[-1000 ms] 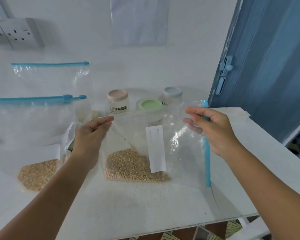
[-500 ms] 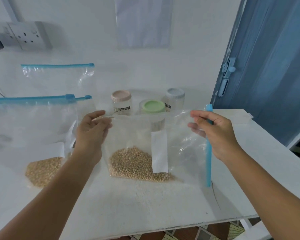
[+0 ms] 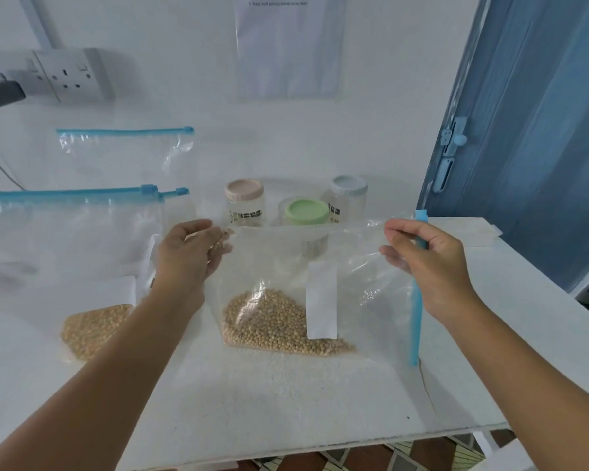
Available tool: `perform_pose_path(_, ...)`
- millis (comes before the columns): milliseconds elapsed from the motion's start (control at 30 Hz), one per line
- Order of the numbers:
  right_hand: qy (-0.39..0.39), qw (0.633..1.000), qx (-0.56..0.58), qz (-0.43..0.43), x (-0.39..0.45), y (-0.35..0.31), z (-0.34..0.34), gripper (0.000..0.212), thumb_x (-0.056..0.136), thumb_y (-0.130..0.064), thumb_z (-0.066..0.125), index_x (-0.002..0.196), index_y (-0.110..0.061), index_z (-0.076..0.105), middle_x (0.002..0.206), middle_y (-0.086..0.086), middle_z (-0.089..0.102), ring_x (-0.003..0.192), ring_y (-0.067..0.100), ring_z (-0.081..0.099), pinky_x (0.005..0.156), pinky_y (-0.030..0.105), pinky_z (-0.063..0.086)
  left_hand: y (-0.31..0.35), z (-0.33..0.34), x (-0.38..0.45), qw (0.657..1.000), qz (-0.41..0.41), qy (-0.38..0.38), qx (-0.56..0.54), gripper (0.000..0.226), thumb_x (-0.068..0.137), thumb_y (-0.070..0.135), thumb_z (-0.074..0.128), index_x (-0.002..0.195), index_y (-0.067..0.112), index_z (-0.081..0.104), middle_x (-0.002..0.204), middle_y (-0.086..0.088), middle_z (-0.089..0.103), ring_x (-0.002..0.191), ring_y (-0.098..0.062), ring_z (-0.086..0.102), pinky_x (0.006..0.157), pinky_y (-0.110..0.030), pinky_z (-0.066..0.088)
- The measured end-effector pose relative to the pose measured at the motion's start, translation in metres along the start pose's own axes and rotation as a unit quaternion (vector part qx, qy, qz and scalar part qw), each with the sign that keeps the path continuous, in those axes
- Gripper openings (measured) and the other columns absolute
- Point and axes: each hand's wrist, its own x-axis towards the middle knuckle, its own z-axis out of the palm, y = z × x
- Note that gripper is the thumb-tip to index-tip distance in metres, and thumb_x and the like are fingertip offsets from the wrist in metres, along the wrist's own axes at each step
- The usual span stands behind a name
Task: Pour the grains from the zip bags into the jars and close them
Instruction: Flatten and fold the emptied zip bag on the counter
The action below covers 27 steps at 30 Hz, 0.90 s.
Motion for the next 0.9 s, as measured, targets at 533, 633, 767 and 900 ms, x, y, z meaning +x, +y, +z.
perform_pose_path(533,0.034,0.999,-0.009,-0.002,0.003,0.000,-0.006,0.014,0.095,-0.011,0.075,0.101,-0.023,0.078,0.103,-0.004,0.077,0.086,0.023,0.078,0.083,0.028,0.063,0.008,0.007,-0.009,0.998,0.022,-0.010,0.057,0.033,0.092,0.002,0.075,0.112,0.012,0.049,0.078,-0.010,0.070,0.047,-0.005,0.060,0.045,-0.016,0.045)
perform_pose_path(633,0.047,0.999,-0.015,-0.008,0.003,0.001,-0.008,0.014,0.095,-0.012,0.075,0.102,-0.024,0.078,0.104,-0.006,0.076,0.086,0.021,0.078,0.082,0.026,0.063,0.011,0.009,-0.013,0.989,0.092,0.003,0.113,0.031,0.090,0.002,0.076,0.108,0.010,0.053,0.072,-0.008,0.066,0.043,-0.004,0.051,0.044,-0.016,0.042)
perform_pose_path(767,0.051,0.999,-0.004,-0.009,0.004,0.002,-0.010,0.013,0.095,-0.012,0.075,0.102,-0.022,0.079,0.103,-0.003,0.077,0.081,0.021,0.078,0.082,0.028,0.063,0.008,0.008,-0.010,0.970,0.150,0.029,0.187,0.023,0.091,0.014,0.074,0.099,0.019,0.054,0.072,-0.006,0.067,0.052,-0.007,0.055,0.056,-0.029,0.046)
perform_pose_path(900,0.047,0.999,-0.010,-0.004,0.007,0.006,-0.011,0.014,0.096,-0.011,0.074,0.102,-0.022,0.079,0.106,0.000,0.076,0.082,0.022,0.078,0.084,0.030,0.063,0.002,0.005,-0.003,0.967,0.173,0.021,0.186,0.025,0.092,0.023,0.077,0.089,0.026,0.052,0.071,-0.009,0.070,0.064,-0.017,0.063,0.065,-0.040,0.051)
